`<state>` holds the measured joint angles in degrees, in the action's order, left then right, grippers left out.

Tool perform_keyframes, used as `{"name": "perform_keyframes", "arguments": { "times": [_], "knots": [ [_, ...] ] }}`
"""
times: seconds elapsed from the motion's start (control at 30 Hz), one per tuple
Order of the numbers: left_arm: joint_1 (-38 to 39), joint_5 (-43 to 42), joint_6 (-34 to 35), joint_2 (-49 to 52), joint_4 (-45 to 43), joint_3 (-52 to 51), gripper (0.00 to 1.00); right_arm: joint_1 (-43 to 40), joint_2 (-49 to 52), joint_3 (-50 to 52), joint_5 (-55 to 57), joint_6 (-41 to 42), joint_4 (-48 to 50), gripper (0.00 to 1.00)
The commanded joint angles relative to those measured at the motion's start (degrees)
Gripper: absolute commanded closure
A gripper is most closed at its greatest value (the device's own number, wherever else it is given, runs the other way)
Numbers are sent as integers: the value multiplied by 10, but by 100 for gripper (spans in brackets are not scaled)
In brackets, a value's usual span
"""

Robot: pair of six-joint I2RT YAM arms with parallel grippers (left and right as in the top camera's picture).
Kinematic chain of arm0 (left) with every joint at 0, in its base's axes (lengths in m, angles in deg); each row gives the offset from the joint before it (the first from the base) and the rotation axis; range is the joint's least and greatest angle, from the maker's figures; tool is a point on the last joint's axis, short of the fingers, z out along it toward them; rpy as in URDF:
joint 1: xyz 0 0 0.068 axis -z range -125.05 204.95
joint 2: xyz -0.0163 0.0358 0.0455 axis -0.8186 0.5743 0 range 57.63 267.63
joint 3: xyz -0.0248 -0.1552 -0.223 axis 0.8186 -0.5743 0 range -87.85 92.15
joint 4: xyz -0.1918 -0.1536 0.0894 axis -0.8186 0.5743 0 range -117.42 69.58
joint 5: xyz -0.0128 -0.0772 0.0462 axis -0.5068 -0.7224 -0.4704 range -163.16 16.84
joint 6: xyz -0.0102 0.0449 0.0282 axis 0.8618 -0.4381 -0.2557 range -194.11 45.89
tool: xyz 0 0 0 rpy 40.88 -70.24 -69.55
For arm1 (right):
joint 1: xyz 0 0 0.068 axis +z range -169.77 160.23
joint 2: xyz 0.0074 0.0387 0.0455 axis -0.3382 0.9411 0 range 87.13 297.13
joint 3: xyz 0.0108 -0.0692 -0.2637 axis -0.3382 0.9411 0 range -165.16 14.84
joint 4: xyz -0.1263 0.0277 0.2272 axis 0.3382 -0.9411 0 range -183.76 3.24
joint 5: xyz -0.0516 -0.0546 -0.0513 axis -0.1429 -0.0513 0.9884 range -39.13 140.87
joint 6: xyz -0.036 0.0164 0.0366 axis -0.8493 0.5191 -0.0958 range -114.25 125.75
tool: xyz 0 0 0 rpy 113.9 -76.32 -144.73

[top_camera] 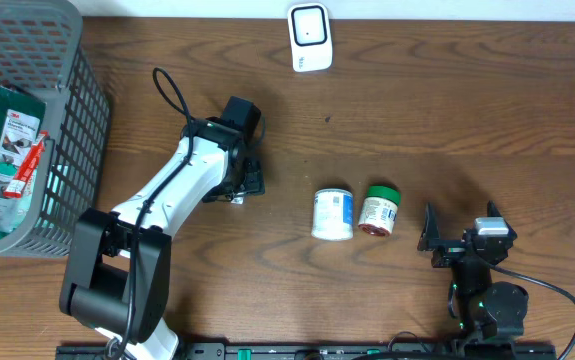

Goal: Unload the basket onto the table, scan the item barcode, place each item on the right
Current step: 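Lower the orange packet onto the table left of the white tub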

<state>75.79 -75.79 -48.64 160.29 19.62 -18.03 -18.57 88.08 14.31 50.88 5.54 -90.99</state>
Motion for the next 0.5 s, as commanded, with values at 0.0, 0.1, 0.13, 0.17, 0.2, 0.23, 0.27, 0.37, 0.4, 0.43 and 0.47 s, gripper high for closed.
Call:
{"name": "perform_keyframes", "arguments": {
  "times": [0.0,0.1,0.13,0.17,0.2,0.23,0.27,0.37,0.4,0.43,0.47],
  "knots": [
    [1,5,-1,3,0,-3,25,-3,-2,2,6,2,0,1],
    [1,6,-1,3,0,0,22,-3,-2,2,6,2,0,1],
    [0,6,-1,3,0,2,22,-3,-2,2,6,2,0,1],
    [0,5,-1,3,2,6,22,-3,-2,2,6,2,0,1],
    [0,6,-2,3,4,10,22,-3,-2,2,6,2,0,1],
    [0,6,-4,3,8,16,22,-3,-2,2,6,2,0,1],
    [0,5,-9,2,11,20,22,-3,-2,2,6,2,0,1],
    [-1,6,-23,-3,22,39,21,-3,-2,2,6,2,0,1],
    [-3,6,-25,-6,27,46,21,-3,-2,2,5,2,0,1],
    [-5,6,-25,-9,34,57,21,-3,-2,2,6,2,0,1],
    [-8,6,-27,-11,37,64,21,-3,-2,2,6,2,0,1]
  ]
}}
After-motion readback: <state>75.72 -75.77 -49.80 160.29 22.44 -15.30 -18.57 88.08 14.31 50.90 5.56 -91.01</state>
